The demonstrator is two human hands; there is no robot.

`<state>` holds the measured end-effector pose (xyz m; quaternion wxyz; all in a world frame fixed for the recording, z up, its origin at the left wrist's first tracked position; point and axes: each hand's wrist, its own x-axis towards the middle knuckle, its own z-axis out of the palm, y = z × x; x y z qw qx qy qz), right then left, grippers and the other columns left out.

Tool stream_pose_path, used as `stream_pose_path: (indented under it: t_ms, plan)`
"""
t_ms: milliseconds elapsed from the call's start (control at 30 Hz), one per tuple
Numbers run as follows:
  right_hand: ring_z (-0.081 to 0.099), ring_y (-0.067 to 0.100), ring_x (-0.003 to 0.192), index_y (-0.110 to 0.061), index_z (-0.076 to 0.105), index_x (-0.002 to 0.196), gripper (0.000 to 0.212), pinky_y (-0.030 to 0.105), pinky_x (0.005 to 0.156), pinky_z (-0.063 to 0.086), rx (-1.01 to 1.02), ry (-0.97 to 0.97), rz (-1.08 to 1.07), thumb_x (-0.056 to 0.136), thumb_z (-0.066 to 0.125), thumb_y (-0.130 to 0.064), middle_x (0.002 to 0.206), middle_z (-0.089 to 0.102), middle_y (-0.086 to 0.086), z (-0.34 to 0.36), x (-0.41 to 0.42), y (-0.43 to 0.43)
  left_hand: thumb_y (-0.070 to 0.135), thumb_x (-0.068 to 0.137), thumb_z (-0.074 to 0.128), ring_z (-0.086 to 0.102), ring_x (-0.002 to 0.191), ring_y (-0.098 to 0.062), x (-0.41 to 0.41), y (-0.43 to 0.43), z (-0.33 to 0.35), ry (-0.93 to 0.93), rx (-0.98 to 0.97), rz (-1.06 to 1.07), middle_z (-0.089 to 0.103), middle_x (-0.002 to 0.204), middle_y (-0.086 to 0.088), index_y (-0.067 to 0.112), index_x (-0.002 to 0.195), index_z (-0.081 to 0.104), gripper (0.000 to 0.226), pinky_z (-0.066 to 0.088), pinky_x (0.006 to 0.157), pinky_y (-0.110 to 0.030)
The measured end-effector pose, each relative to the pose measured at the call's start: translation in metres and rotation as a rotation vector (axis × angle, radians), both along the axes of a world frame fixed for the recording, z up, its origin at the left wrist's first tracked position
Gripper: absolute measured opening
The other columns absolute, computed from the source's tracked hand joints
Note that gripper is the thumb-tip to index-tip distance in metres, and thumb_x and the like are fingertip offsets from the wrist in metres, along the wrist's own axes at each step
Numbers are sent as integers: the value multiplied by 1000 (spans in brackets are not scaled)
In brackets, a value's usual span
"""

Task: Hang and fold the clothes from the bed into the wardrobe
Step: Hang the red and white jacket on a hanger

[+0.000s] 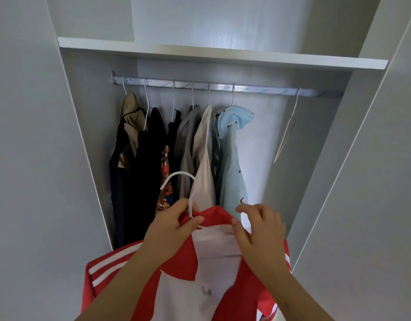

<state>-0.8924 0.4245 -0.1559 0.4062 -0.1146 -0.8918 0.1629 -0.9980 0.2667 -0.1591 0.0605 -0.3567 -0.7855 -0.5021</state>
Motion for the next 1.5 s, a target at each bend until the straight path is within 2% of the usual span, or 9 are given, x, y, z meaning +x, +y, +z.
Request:
stream_pose_path:
  t_ms: [167,300,533,733,833,1000,1133,1400,1500]
  plan:
    - [52,15,72,-25,47,82,31,26,64,34,-121,-519,111,99,29,-43,77,55,-4,-14,-7,3,41,79,55,59,77,-3,16,18,6,89,-43,-82,63,79,13,43,81,53,3,48,74,-24]
    - [52,12,70,-21,60,93,37,23,60,34,-267,-432,103,100,29,-39,83,65,-1,-18,-10,-3,51,79,42,57,89,1,25,28,4,238,-118,-155,65,90,17,30,97,65,35,46,77,-17]
    - [38,7,47,-18,33,48,52,25,48,29,-536,-263,-87,95,44,-38,45,38,-5,-2,-8,23,50,88,47,62,87,-2,-1,-6,8,497,-402,-85,67,97,15,26,109,66,37,43,70,-11]
    - [34,11,44,-17,31,47,52,25,48,26,-607,-234,-99,94,47,-35,39,34,-6,8,-13,30,79,74,7,58,95,-8,-6,-11,5,447,-499,28,63,103,8,26,116,60,86,42,83,-20]
    - [37,13,48,-15,33,51,51,24,48,28,-609,-195,-100,95,45,-36,46,37,-4,16,-7,39,86,60,-18,49,78,-1,-16,-29,3,480,-529,102,54,84,13,24,96,65,110,36,68,-10]
    - [45,6,57,-28,37,61,40,22,54,32,-240,-301,-40,98,27,-41,58,45,-11,14,-1,24,66,90,15,51,52,1,-7,-29,5,600,-333,173,53,60,14,21,62,67,74,39,44,-10]
    - [39,5,49,-24,34,49,52,22,50,29,-456,-246,2,99,32,-38,46,40,-10,15,-8,29,63,91,20,52,55,1,-9,-27,3,662,-310,133,55,61,11,20,61,65,69,40,51,-12]
    - [27,11,42,-18,30,42,58,25,49,23,-638,-161,-68,94,47,-37,35,32,-8,7,-9,58,59,85,45,43,68,10,-25,-40,-12,372,-514,57,59,80,16,21,99,69,47,33,61,-3]
    - [26,8,38,-17,33,37,60,25,49,23,-675,-185,-70,94,47,-34,32,32,-9,4,-11,56,48,91,38,51,93,-6,-21,-23,-8,413,-576,69,60,104,11,26,116,61,40,39,78,-19]
